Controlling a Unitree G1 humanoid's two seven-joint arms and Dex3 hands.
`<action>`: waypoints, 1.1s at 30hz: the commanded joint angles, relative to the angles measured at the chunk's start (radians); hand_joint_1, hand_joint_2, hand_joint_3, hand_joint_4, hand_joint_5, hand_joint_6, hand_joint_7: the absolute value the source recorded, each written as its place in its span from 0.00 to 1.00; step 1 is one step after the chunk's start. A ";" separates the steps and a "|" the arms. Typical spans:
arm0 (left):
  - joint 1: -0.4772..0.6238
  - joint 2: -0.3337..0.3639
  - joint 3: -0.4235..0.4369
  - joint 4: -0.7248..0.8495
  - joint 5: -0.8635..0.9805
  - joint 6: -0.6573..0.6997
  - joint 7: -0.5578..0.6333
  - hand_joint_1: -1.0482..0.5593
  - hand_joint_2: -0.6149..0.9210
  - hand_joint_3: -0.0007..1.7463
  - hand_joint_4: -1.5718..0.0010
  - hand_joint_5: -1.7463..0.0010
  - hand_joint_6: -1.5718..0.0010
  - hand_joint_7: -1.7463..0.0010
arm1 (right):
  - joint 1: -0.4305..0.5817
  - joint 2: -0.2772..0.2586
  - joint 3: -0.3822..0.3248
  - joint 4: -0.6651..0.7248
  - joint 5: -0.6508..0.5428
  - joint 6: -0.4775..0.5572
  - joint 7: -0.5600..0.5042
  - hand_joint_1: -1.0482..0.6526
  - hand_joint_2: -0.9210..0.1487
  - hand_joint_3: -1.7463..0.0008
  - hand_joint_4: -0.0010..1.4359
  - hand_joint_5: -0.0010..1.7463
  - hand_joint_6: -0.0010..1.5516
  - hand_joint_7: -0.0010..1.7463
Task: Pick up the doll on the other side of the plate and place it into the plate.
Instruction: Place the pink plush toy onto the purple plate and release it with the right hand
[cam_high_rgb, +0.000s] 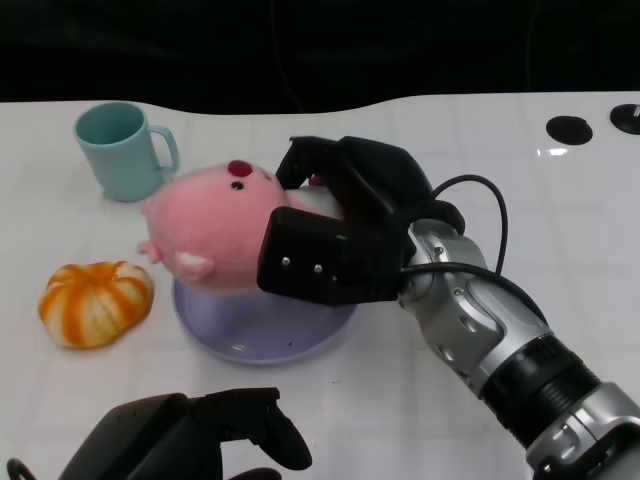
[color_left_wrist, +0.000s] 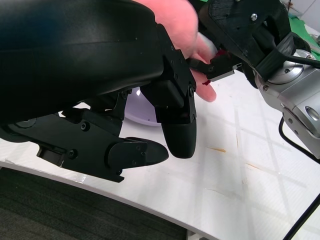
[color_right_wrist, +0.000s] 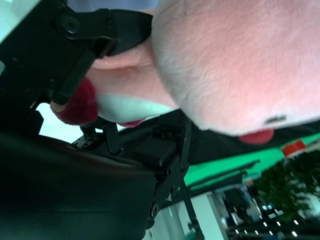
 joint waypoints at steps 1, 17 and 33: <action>0.009 0.019 -0.043 -0.070 0.015 -0.065 -0.019 0.50 0.97 0.26 0.60 0.05 0.55 0.46 | 0.014 -0.014 0.004 -0.064 0.004 0.029 0.056 0.43 0.08 0.89 0.35 0.62 0.53 0.09; 0.011 0.025 -0.033 -0.061 0.004 -0.075 -0.017 0.50 0.97 0.25 0.60 0.04 0.55 0.46 | 0.067 -0.089 0.022 -0.346 0.008 0.185 0.352 0.24 0.00 0.90 0.14 0.24 0.27 0.00; -0.006 0.029 -0.032 -0.038 0.002 -0.079 -0.012 0.50 0.98 0.23 0.61 0.04 0.56 0.46 | 0.297 -0.229 -0.158 -0.822 0.267 0.187 0.542 0.28 0.00 0.87 0.12 0.52 0.34 0.04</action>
